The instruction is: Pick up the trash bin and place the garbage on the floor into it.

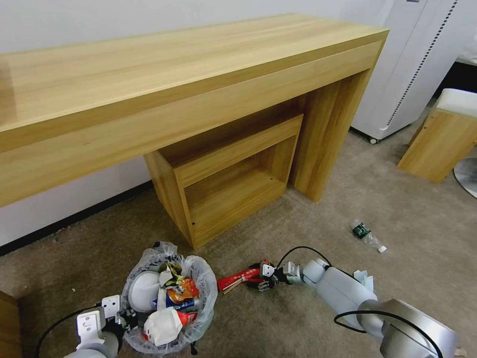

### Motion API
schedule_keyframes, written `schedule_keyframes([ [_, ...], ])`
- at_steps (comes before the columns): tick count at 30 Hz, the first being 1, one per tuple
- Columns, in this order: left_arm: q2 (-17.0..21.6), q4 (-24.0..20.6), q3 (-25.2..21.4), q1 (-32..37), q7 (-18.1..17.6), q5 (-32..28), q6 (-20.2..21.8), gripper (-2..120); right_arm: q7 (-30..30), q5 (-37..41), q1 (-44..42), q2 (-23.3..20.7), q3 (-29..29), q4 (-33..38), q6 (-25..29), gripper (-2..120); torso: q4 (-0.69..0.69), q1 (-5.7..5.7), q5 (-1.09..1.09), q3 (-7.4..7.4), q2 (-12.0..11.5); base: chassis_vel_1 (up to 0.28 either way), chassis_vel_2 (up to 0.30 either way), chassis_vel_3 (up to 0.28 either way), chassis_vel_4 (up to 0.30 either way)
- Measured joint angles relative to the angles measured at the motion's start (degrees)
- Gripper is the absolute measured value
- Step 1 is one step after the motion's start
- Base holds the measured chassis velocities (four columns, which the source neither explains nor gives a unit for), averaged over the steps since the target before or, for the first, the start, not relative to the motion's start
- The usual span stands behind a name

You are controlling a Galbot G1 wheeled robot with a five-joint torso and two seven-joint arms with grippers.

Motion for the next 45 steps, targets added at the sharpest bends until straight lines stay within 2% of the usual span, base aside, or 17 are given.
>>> schedule_keyframes([
  [1,0.05,0.0,0.01,-0.04,0.01,-0.05,0.0,0,0.1,0.29,0.14,0.12,-0.34,0.13,-0.04,55,0.0,0.0,0.0,0.0,0.0,0.0,0.0,0.0,0.0],
  [3,0.11,0.01,-0.02,-0.05,0.01,-0.06,-0.01,0,0.27,0.59,0.42,0.32,-0.72,0.25,-0.09,43,-0.01,0.0,-0.01,0.0,0.0,0.0,0.0,0.0,0.0],
  [4,0.11,0.01,-0.02,-0.05,0.01,-0.06,-0.01,0,0.27,0.59,0.42,0.32,-0.72,0.25,-0.09,43,-0.01,0.0,-0.01,0.0,0.0,0.0,0.0,0.0,0.0],
  [7,0.09,0.04,-0.15,0.0,0.11,0.02,-0.13,0,1.26,1.6,0.68,0.58,-1.82,0.87,-0.28,28,0.0,0.0,-0.02,0.0,0.0,0.0,0.0,0.0,0.0],
  [12,0.0,0.06,-0.21,0.06,0.15,0.17,-0.17,0,1.63,1.96,0.71,0.7,-2.41,1.24,-0.29,17,-0.01,0.0,-0.02,0.0,0.0,0.0,0.0,0.0,0.0],
  [13,-0.02,0.06,-0.22,0.09,0.15,0.24,-0.18,0,1.89,2.28,0.7,0.77,-2.83,1.6,-0.3,9,-0.01,0.0,-0.02,0.0,-0.01,0.0,0.0,0.0,0.0],
  [15,0.11,0.05,-0.26,0.11,0.15,0.26,-0.19,0,1.9,2.77,0.69,0.81,-3.23,1.98,-0.44,3,-0.01,0.0,-0.03,0.0,-0.02,0.0,0.0,0.0,0.0],
  [31,0.83,-0.08,-0.79,0.13,-0.85,-1.24,-0.08,0,0.8,4.17,0.58,-0.29,-3.33,3.6,-0.82,2,-0.02,0.01,-0.03,0.0,-0.02,0.0,0.0,0.0,0.0],
  [38,1.51,-1.2,-1.92,1.0,-2.13,-2.62,0.35,0,-0.34,8.04,0.12,-3.51,-0.91,10.83,-0.89,2,0.0,0.01,-0.01,0.0,-0.02,0.0,0.0,0.0,0.0],
  [42,1.84,-1.85,-2.52,1.39,-2.46,-3.2,0.48,0,-0.29,12.07,-0.47,-6.75,0.2,15.46,-0.97,2,-0.01,0.01,-0.01,0.0,-0.02,0.0,0.0,0.0,0.0],
  [45,2.11,-2.6,-3.11,1.79,-2.68,-3.86,0.59,0,-0.12,15.7,-1.54,-10.4,2.25,21.61,-1.07,2,-0.02,0.01,0.0,0.0,-0.02,0.0,0.0,0.0,0.0],
])
